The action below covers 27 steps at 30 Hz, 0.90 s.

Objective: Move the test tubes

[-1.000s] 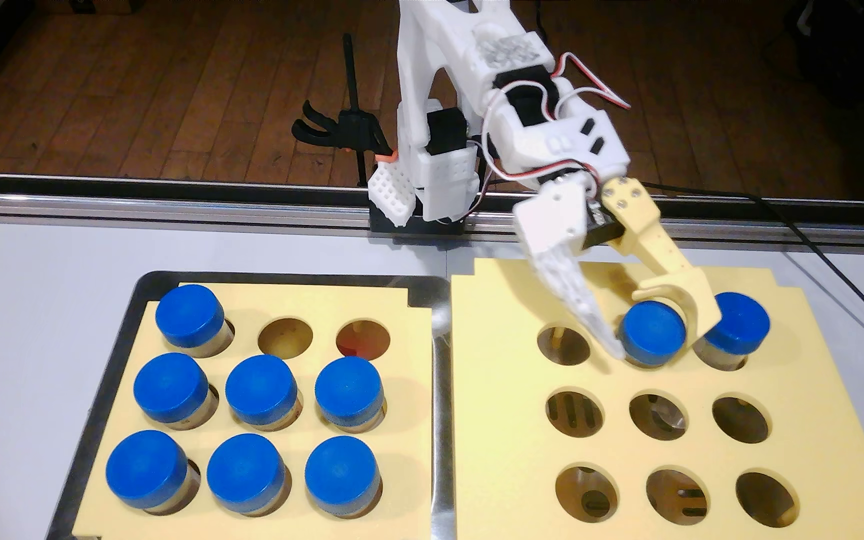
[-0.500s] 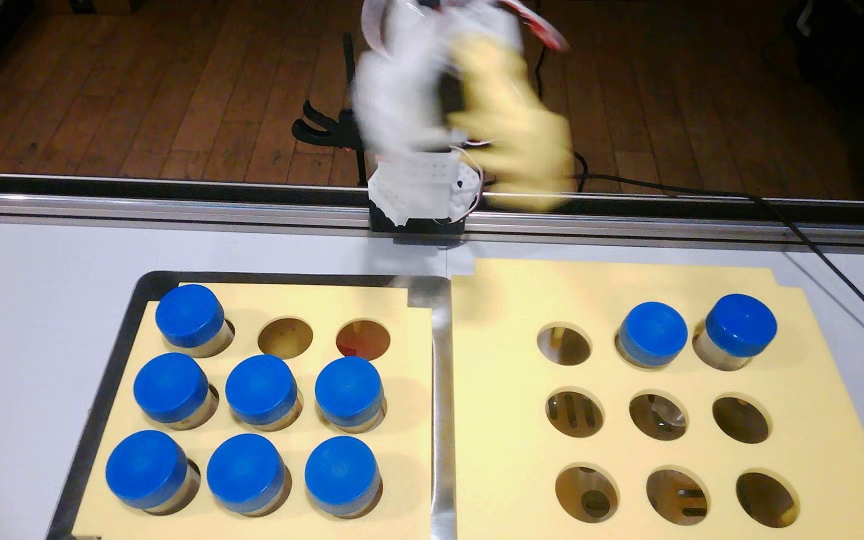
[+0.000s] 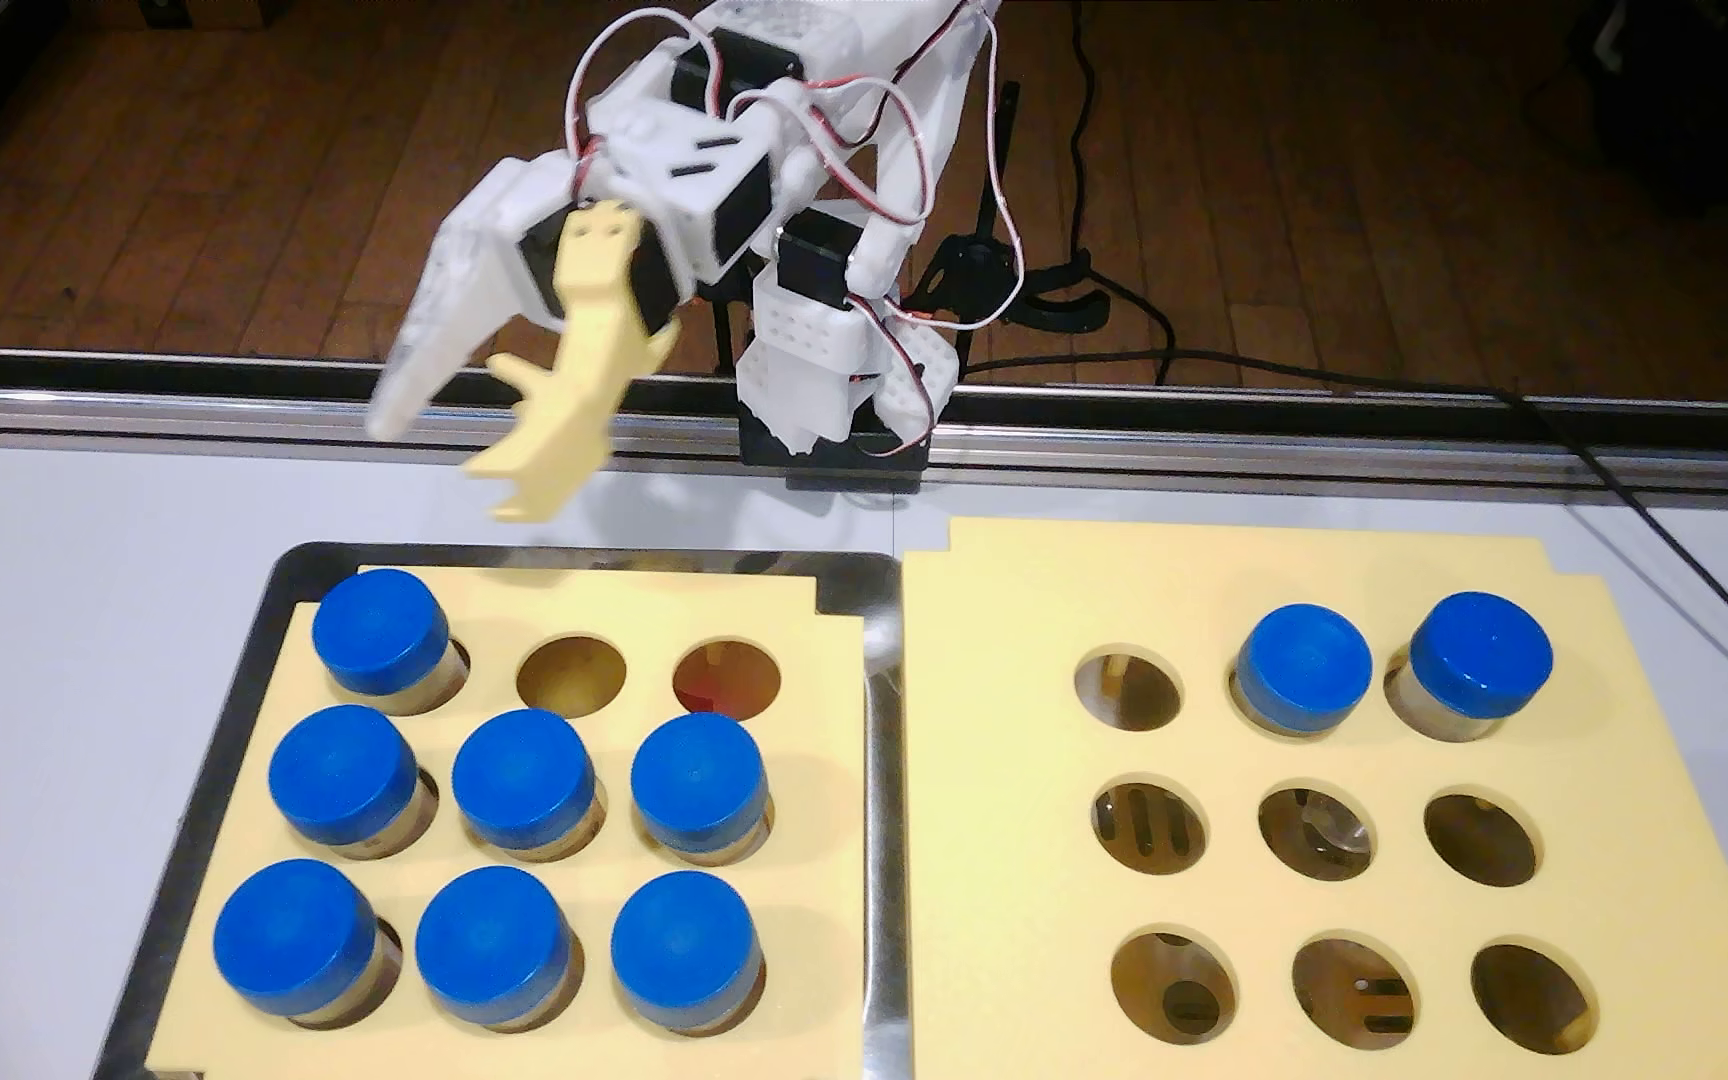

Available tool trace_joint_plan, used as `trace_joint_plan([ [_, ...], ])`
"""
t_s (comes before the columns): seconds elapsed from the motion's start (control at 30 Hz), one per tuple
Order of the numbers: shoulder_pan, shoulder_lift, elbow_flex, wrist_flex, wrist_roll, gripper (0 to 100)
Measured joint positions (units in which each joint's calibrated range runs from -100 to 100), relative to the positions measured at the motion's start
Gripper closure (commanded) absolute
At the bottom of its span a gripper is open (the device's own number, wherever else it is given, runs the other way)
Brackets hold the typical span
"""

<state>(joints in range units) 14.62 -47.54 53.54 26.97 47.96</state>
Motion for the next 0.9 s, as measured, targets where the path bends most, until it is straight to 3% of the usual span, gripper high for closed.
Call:
trace_joint_plan([
  [0.37,0.0,19.0,-7.3,-11.5,1.0,73],
  [0.6,0.0,26.3,-12.5,-13.3,1.5,73],
  [0.9,-0.6,26.8,-13.5,-13.3,1.3,91],
])
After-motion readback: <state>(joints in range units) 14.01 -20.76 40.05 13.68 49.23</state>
